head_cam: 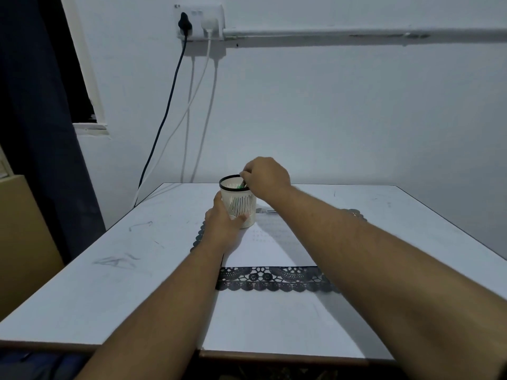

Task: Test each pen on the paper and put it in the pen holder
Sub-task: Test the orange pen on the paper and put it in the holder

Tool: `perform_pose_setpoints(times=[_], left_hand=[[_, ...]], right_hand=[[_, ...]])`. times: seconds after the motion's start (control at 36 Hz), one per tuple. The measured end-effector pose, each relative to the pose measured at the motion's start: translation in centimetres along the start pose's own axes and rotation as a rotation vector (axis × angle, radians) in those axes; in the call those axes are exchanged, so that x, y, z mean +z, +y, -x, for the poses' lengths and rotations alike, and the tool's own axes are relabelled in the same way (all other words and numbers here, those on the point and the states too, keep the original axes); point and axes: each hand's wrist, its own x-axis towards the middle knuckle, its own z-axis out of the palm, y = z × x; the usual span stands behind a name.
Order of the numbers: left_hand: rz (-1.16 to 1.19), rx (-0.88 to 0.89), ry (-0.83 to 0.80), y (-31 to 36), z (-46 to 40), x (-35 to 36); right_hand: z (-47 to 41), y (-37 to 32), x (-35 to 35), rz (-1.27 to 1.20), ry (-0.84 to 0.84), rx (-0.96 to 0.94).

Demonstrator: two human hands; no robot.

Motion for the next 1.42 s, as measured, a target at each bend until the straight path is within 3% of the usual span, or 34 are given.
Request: perform_pose_setpoints(times=[0.11,0.33,0.44,0.53,0.58,0.67,0.75,0.89,1.03,1.19,1.42], left_hand=[[-0.023,-0.003,-0.005,-0.2,-0.4,-0.1],[-0.037,0.033,0.091,0.6,0.1,-0.7],[-0.080,0.336,0.318,2.6,1.6,-1.7],[-0.135,0.651,0.456,4.3,2.8,-1.8],[-0.170,0.786,0.358,5.3,3.3,-1.0],[-0.384,0.838,0.030,5.0,4.0,0.8],[-0.518,0.736,-0.206,3.6,4.1,2.5],[-0.584,0.563,-0.437,2.5,3.9,2.5],[-0.556,0.536,-0.465,2.4,4.1,2.4],[-0.555,0.525,-0.470,2.7,4.2,2.3],[-0.552,0.503,-0.486,2.5,4.4,2.4]], right_hand=[[0.2,0.3,-0.3,-0.128,-0.044,-0.007],[1.3,4.7,-2.2,-0.350,0.188,-0.025],[4.1,8.6,-2.1,-0.281,0.175,0.038],[6.6,11.4,-1.6,-0.234,0.009,0.066],[8.2,12.5,-1.1,-0.186,-0.128,0.046],[10.3,13.1,-0.4,-0.022,-0.279,0.005],[11.3,13.0,-0.3,0.040,-0.345,-0.052],[11.5,13.0,-0.3,0.027,-0.339,-0.063],[11.1,14.1,-0.7,-0.077,-0.258,0.021],[10.1,17.4,-3.5,0.023,0.046,0.277],[10.5,20.0,-3.2,0.204,-0.107,0.522]])
